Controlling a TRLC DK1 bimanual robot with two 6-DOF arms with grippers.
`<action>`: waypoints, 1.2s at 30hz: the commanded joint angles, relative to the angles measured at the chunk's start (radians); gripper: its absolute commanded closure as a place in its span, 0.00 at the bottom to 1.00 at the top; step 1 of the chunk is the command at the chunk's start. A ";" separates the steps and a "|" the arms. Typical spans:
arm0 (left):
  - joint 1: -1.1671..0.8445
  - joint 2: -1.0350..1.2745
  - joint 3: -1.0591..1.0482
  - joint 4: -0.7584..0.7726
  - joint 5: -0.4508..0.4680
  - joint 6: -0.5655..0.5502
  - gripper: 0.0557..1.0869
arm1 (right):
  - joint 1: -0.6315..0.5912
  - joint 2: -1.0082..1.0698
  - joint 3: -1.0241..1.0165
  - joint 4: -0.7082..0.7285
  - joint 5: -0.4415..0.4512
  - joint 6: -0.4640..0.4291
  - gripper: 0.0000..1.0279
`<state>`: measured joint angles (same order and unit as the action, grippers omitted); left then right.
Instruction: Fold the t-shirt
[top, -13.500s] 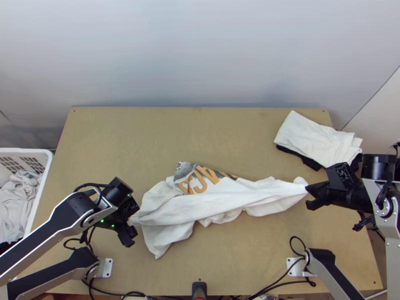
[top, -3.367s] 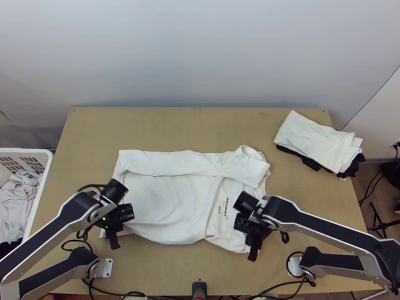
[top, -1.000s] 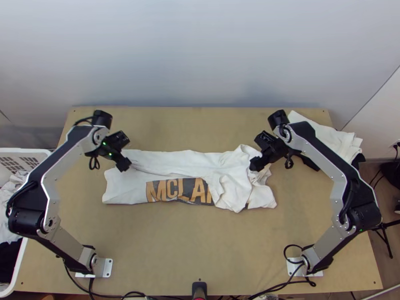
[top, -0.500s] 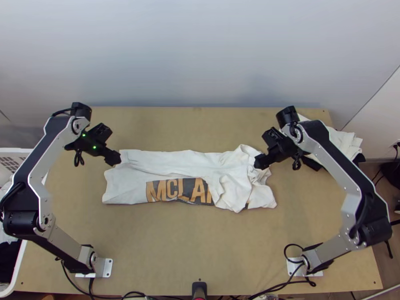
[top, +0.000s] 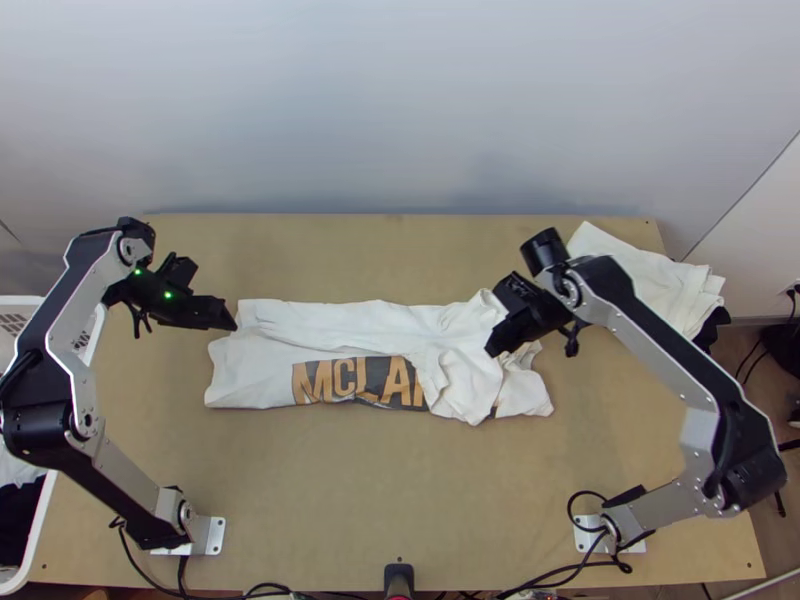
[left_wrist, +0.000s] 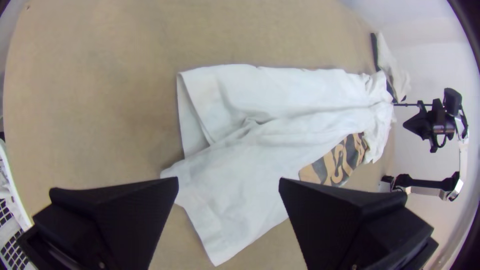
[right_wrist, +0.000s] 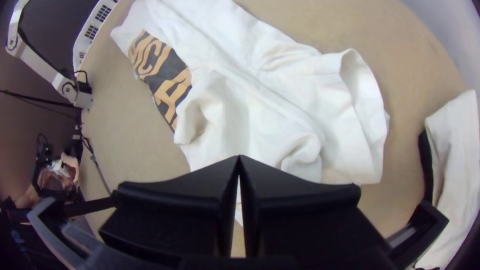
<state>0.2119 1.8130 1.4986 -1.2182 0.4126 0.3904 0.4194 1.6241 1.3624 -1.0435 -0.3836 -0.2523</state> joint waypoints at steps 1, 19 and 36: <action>0.050 0.071 -0.015 -0.015 0.072 -0.012 0.05 | 0.016 0.088 -0.029 0.082 -0.035 -0.041 0.96; 0.110 0.134 -0.017 0.036 0.094 -0.002 0.05 | 0.019 0.197 -0.065 0.160 -0.054 -0.068 0.96; 0.096 0.132 -0.095 0.085 0.095 0.002 0.05 | -0.004 0.186 -0.083 0.161 -0.052 -0.088 0.96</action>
<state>0.3222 1.9377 1.4284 -1.1576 0.5068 0.4004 0.4194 1.8156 1.2881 -0.8833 -0.4355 -0.3382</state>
